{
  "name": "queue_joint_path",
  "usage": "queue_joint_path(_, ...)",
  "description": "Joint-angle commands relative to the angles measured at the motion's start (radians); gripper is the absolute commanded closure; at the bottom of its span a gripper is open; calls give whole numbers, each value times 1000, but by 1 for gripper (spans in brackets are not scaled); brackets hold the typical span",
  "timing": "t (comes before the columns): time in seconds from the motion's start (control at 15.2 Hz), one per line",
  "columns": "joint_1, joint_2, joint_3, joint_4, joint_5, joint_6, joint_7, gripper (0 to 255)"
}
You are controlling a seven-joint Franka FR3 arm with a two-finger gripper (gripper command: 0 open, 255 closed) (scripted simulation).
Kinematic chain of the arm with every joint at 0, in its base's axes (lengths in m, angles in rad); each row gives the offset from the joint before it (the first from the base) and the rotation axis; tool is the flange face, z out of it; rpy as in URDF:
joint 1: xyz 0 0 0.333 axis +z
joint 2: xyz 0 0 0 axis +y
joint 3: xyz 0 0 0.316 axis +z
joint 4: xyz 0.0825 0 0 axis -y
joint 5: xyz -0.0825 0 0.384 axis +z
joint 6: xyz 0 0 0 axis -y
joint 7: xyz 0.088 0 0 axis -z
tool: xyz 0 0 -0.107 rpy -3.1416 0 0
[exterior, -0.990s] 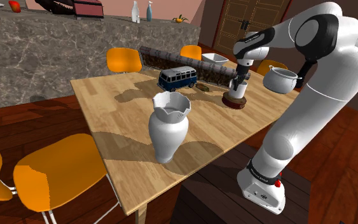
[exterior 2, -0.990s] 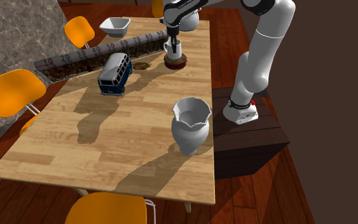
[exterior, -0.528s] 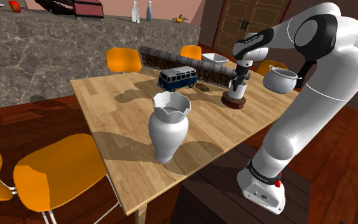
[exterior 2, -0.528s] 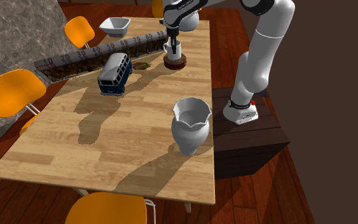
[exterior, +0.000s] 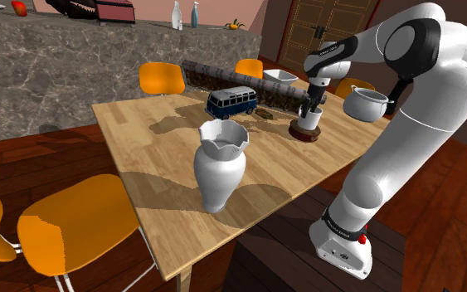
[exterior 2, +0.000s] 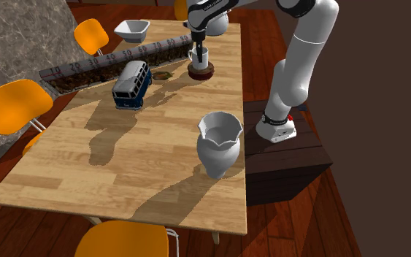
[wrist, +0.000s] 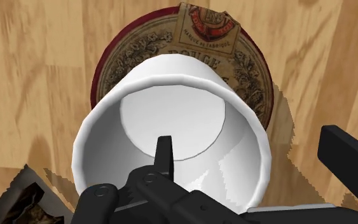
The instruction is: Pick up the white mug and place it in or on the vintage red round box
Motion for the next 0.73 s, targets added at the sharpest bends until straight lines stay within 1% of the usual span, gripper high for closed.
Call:
queue_joint_path(0.0,3,-24,4,32,-13,-53,11,0)
queue_joint_path(0.13,6,-45,9,74,-24,-113,19,0)
queue_joint_path(0.66,6,-45,9,74,-24,-113,19,0)
